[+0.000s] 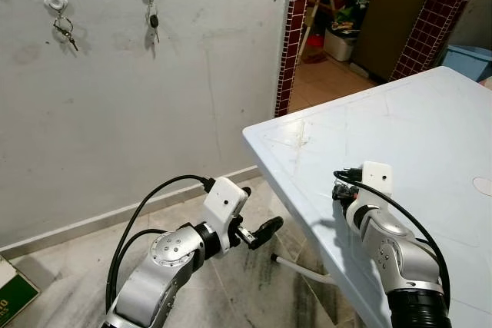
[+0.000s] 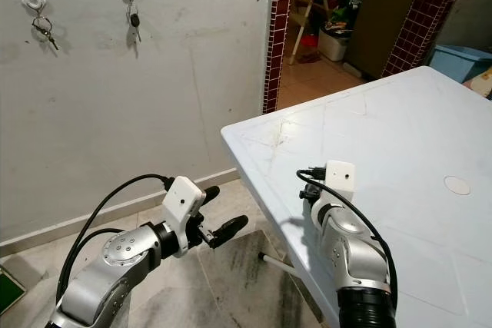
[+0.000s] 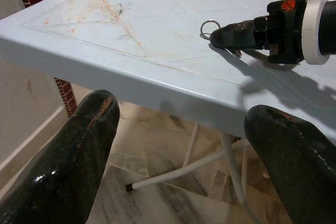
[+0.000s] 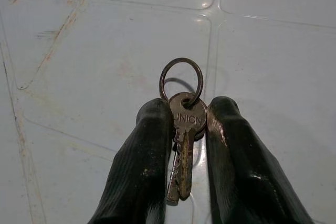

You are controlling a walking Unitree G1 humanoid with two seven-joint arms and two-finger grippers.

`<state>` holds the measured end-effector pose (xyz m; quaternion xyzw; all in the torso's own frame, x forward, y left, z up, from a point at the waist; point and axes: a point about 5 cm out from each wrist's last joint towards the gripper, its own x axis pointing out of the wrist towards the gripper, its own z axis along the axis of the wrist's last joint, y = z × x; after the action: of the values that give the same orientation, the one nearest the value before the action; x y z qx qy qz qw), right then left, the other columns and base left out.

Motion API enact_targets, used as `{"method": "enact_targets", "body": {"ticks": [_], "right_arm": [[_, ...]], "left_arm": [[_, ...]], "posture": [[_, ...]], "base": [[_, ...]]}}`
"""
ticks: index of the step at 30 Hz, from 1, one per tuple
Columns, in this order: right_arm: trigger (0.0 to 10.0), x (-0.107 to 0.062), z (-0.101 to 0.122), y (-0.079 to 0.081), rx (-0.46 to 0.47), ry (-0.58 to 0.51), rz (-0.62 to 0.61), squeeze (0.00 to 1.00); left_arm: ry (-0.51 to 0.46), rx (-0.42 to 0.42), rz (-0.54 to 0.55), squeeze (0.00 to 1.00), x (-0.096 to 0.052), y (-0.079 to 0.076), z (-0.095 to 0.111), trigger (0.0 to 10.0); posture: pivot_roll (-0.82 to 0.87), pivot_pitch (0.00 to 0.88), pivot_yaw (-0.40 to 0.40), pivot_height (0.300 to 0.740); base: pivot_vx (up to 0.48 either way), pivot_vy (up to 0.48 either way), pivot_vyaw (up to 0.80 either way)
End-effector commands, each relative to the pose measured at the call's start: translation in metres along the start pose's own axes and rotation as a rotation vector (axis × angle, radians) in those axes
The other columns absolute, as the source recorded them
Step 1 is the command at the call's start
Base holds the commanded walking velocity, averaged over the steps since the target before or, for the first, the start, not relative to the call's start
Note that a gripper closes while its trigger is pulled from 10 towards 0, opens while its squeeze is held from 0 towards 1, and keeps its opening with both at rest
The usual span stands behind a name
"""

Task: Hang keys on a hook

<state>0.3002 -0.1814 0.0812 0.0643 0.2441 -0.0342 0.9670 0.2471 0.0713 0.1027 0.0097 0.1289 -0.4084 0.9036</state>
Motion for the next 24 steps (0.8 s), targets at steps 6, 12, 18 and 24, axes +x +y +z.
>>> {"method": "enact_targets", "body": {"ticks": [6, 12, 18, 24], "right_arm": [[0.0, -0.003, 0.018, 0.008, 0.013, -0.113, 0.069, 0.0], [0.0, -0.006, 0.034, 0.018, 0.014, -0.214, 0.135, 0.0], [0.0, -0.006, 0.037, 0.022, -0.001, -0.244, 0.159, 0.0], [10.0, -0.005, 0.04, 0.016, -0.178, -0.265, 0.147, 0.0]], "left_arm": [[-0.009, 0.013, 0.024, 0.0, 0.001, 0.005, 0.003, 10.0], [-0.041, 0.015, 0.108, 0.0, -0.003, 0.012, 0.007, 10.0], [-0.066, -0.01, 0.179, 0.0, -0.007, 0.019, 0.009, 10.0], [-0.063, -0.007, 0.18, 0.0, -0.007, 0.02, 0.009, 10.0]], "posture": [[-0.02, 0.0, -0.01, 0.74], [-0.02, 0.0, -0.007, 0.74], [-0.01, 0.0, -0.008, 0.74], [-0.01, 0.0, -0.005, 0.74]], "base": [[0.0, 0.0, 0.0], [0.0, 0.0, 0.0], [0.0, 0.0, 0.0], [0.0, 0.0, 0.0]]}}
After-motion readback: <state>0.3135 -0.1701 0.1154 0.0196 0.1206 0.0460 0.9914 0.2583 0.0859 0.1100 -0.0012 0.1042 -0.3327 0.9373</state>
